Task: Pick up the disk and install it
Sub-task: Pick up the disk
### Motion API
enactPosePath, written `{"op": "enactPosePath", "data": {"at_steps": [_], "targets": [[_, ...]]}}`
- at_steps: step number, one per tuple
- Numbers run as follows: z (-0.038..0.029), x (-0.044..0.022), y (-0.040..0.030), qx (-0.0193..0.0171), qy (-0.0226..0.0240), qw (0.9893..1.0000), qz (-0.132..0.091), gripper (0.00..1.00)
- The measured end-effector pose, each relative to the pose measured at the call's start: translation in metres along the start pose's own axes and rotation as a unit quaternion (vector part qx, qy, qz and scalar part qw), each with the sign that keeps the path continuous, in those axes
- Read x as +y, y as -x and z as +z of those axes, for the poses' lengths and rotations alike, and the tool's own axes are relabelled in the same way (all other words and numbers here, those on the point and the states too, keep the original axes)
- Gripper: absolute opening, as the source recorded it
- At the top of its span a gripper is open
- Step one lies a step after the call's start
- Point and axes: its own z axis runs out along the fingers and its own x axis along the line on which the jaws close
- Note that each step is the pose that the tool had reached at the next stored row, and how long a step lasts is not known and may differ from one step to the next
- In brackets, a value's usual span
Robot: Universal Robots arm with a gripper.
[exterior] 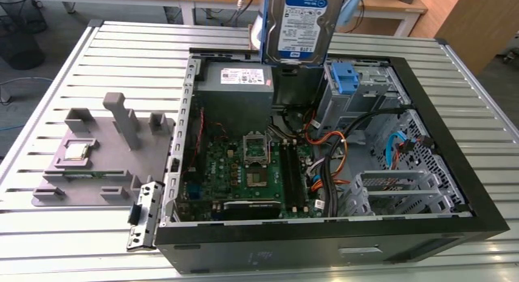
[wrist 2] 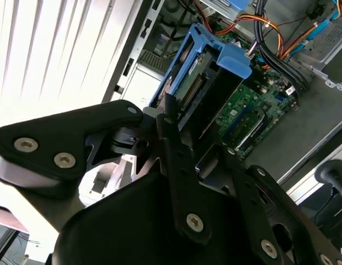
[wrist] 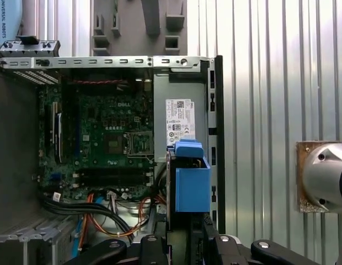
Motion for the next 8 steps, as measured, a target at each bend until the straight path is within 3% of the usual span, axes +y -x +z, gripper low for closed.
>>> {"op": "enactPosePath", "data": {"at_steps": [8], "targets": [[-0.0004,-0.0043,-0.0097,0.0,0.0,1.0,0.0,0.35]]}}
